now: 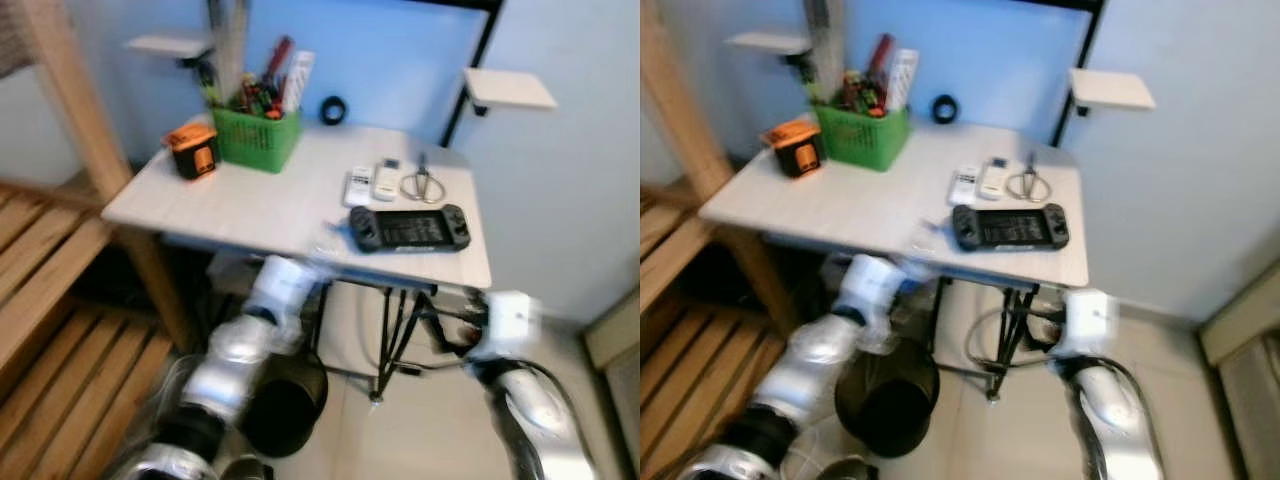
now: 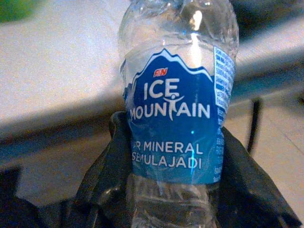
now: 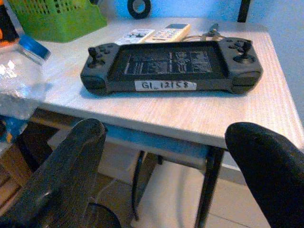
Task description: Clean up the room
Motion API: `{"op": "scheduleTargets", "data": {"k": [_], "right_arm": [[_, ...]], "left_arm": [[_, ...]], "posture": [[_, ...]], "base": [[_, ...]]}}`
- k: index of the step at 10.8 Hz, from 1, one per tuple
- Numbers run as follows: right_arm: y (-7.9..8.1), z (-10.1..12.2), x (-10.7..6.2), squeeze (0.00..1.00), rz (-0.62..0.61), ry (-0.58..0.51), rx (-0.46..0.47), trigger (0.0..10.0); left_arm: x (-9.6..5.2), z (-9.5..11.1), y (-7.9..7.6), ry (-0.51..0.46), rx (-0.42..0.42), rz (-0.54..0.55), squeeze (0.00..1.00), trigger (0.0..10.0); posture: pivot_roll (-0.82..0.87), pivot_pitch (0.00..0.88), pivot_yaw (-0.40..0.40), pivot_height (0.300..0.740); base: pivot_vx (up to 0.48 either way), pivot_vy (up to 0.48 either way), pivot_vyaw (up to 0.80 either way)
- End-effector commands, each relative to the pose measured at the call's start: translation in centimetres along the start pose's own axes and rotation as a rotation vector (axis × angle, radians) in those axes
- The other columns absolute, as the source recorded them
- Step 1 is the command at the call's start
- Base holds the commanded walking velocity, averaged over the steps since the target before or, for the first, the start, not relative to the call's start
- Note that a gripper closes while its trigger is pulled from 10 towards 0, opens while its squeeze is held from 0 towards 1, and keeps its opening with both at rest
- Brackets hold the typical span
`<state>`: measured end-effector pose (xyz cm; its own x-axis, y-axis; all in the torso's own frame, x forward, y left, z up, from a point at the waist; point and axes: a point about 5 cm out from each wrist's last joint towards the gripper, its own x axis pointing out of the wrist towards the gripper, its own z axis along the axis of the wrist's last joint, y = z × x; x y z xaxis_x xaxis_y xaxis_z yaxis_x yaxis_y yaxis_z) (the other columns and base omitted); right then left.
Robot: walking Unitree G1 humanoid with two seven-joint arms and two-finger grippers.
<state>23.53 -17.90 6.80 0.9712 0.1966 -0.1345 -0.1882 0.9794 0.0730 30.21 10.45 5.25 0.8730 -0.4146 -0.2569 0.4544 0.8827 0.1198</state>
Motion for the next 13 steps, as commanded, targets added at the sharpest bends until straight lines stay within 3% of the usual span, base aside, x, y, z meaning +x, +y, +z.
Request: {"op": "scheduleTargets", "data": {"k": [1,5,8,10,13], "right_arm": [[-1.1,0.0,-0.6,0.60,-0.039,0.007,-0.023,10.0],[-1.1,0.0,-0.3,0.60,-0.025,0.006,-0.027,10.0],[-0.8,-0.3,-0.7,0.60,0.061,0.046,-0.035,10.0],[-0.5,-0.5,-1.2,0.60,0.147,0.083,-0.025,10.0],[-0.9,-0.5,-2.3,0.60,0.221,0.122,-0.010,10.0]], "left_arm": [[0.5,1.5,-1.3,-0.074,-0.010,-0.020,0.00,10.0],[0.3,1.7,-2.6,-0.123,-0.018,-0.028,0.00,10.0],[-1.2,-2.0,-2.1,0.004,-0.047,0.086,0.00,10.0],[-1.7,-3.3,-2.0,0.065,-0.061,0.146,0.00,10.0],[-3.0,-5.1,-4.2,0.128,-0.096,0.128,0.00,10.0]], "posture": [[-0.09,0.007,-0.025,0.716],[-0.08,0.000,-0.034,0.716],[-0.08,0.000,-0.057,0.716],[-0.09,0.000,-0.079,0.716],[-0.10,0.000,-0.110,0.716]], "base": [[0.337,-0.337,0.00],[0.252,-0.254,0.00],[0.000,0.000,0.00],[0.000,0.000,0.00],[0.000,0.000,0.00]]}}
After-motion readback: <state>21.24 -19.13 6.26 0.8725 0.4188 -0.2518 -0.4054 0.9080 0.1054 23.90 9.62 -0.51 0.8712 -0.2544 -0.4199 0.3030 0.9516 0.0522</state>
